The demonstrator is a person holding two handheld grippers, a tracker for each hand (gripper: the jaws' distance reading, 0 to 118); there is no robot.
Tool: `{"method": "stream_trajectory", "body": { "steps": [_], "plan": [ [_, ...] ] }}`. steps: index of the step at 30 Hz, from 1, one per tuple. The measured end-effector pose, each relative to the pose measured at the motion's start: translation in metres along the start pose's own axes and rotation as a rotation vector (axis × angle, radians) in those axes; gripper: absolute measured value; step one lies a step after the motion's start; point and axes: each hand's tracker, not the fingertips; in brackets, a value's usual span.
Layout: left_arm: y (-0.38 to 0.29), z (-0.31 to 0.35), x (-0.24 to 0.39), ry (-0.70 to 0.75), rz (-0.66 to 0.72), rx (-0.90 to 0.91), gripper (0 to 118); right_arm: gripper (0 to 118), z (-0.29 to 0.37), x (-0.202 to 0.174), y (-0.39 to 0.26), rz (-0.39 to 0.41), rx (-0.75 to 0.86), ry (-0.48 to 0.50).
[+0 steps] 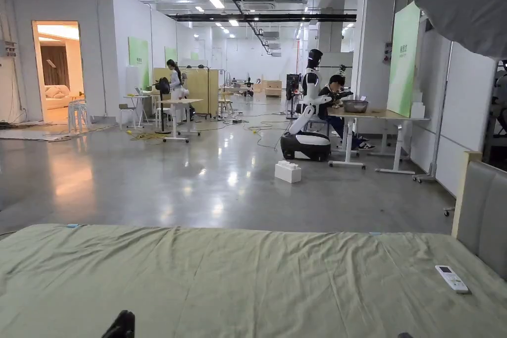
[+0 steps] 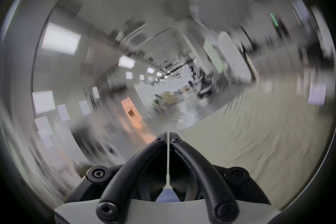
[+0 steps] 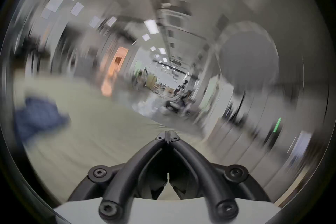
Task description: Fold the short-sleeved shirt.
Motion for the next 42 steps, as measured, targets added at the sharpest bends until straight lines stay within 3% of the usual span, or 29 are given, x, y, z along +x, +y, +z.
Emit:
{"method": "stream_trajectory", "body": {
  "steps": [2,3,4,6,9,11,12,13,14,16,19,20,21,22,23,25,27,28,35,42],
  "plan": [
    [-0.019,0.001,0.028,-0.052,-0.428,0.063,2,1,0.001,-0.032,-0.014,0.428,-0.002,0.080],
    [-0.033,0.003,0.041,-0.132,-0.577,0.112,2,1,0.006,-0.048,-0.027,0.615,0.040,0.148],
    [-0.048,0.007,0.051,-0.202,-0.665,0.157,2,1,0.011,-0.061,-0.040,0.747,0.068,0.230],
    [-0.074,0.012,0.072,-0.316,-0.777,0.160,2,1,0.021,-0.080,-0.061,0.835,0.091,0.356],
    [-0.094,0.024,0.088,-0.409,-0.932,0.177,2,1,0.028,-0.089,-0.082,0.842,0.064,0.425],
    [-0.090,0.028,0.086,-0.375,-0.850,0.189,2,1,0.026,-0.083,-0.079,0.760,0.043,0.381],
    [-0.080,0.026,0.078,-0.362,-0.729,0.162,2,1,0.022,-0.075,-0.073,0.603,-0.019,0.340],
    [-0.063,0.025,0.064,-0.370,-0.554,0.122,2,1,0.016,-0.059,-0.063,0.424,-0.078,0.290],
    [-0.050,0.020,0.047,-0.372,-0.333,0.079,2,1,0.011,-0.035,-0.055,0.128,-0.114,0.209],
    [-0.035,0.010,0.011,-0.293,0.127,0.029,2,1,0.008,0.001,-0.046,-0.305,-0.148,0.130],
    [-0.045,0.001,-0.034,-0.268,0.803,-0.005,2,1,0.019,0.029,-0.067,-0.912,-0.170,0.097],
    [-0.057,-0.002,-0.041,-0.318,1.005,0.008,2,1,0.022,0.031,-0.071,-1.057,-0.180,0.124],
    [-0.071,-0.007,-0.042,-0.409,1.190,0.007,2,1,0.024,0.029,-0.071,-1.039,-0.130,0.145],
    [-0.077,-0.009,-0.039,-0.457,1.229,-0.035,2,1,0.026,0.028,-0.070,-1.013,-0.125,0.135],
    [-0.074,-0.006,-0.033,-0.430,1.144,-0.064,2,1,0.028,0.025,-0.067,-0.967,-0.126,0.126],
    [-0.064,0.006,-0.020,-0.356,0.838,-0.035,2,1,0.032,0.021,-0.059,-0.861,-0.094,0.101],
    [-0.059,0.015,-0.016,-0.369,0.762,-0.006,2,1,0.033,0.023,-0.052,-0.801,-0.041,0.071],
    [-0.056,0.018,-0.016,-0.389,0.780,-0.008,2,1,0.032,0.019,-0.054,-0.888,-0.096,0.123],
    [-0.045,0.026,-0.015,-0.370,0.755,-0.021,2,1,0.028,0.017,-0.052,-0.840,-0.090,0.119],
    [-0.047,0.021,-0.019,-0.374,0.795,-0.042,2,1,0.030,0.024,-0.057,-0.926,-0.114,0.127]
  ]
}}
